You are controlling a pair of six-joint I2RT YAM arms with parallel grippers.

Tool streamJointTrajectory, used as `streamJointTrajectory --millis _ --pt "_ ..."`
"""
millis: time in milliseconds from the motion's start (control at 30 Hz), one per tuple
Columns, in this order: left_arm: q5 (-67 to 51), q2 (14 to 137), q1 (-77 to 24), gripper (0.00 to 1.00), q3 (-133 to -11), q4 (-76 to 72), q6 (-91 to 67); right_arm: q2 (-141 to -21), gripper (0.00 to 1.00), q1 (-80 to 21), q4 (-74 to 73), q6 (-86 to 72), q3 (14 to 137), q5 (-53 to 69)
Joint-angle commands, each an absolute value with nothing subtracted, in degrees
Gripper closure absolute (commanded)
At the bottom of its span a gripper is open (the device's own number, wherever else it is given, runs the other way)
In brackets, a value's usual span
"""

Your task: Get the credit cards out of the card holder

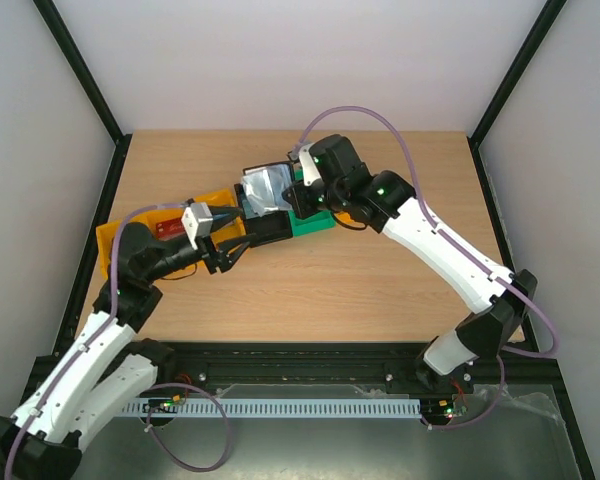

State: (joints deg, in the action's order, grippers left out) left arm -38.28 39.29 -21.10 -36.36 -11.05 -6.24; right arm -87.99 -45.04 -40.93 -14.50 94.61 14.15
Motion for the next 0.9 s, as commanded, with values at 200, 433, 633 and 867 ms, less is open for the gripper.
streamJointTrajectory --millis 200,433,633,867 --pt "-33.1 49.7 -30.9 0.51 -44.7 -11.9 -15.6 -88.7 0.98 -45.9 -39.4 -8.6 97.4 21.6" --pt "-31.8 52.1 -23.5 0.55 -41.2 -17.2 -31.9 -84.3 0.98 -45.8 -32.2 -5.8 92.6 36.1" --pt "-33.4 50.6 -22.9 0.55 -40.7 -16.5 -31.9 -81.2 0.98 -45.5 -25.1 -5.2 89.1 46.6" --pt "-35.2 48.3 -22.0 0.48 -39.4 -17.0 -32.0 -80.4 0.98 -44.2 -14.6 -10.7 86.4 56.6"
